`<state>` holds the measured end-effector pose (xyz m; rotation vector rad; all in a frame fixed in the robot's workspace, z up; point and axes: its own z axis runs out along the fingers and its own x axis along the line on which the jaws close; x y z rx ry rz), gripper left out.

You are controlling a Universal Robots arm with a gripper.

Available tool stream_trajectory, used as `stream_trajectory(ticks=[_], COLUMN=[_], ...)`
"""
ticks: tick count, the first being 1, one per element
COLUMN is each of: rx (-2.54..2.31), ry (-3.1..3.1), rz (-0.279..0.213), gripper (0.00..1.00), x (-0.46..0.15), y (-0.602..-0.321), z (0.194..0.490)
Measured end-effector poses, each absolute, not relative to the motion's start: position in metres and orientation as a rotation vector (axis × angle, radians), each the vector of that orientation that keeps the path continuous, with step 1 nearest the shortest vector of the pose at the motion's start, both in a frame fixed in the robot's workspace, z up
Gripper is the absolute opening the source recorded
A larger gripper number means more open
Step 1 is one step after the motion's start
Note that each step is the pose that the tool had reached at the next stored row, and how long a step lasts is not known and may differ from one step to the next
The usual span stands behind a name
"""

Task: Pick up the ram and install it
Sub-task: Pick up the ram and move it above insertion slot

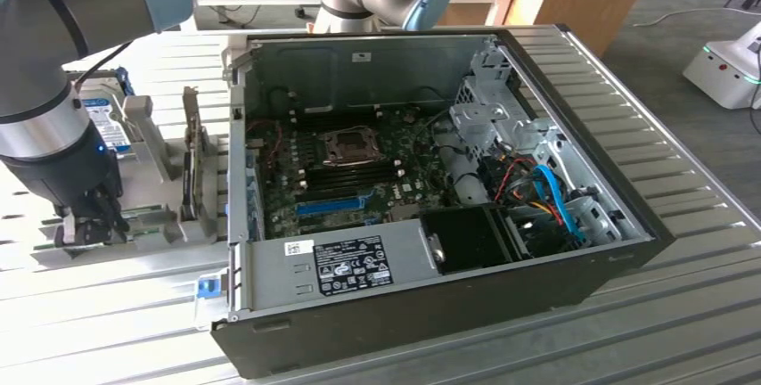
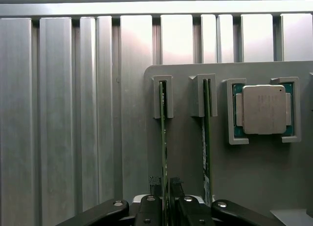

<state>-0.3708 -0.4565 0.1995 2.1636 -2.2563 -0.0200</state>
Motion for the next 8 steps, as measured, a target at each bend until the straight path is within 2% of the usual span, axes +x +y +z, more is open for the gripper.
stream_trajectory(ticks=[8], rx=[2.164], ry=[-2.256], rz=[-0.020], gripper=[0.21], x=[-0.3695], y=[-0.4565], z=[0.1994])
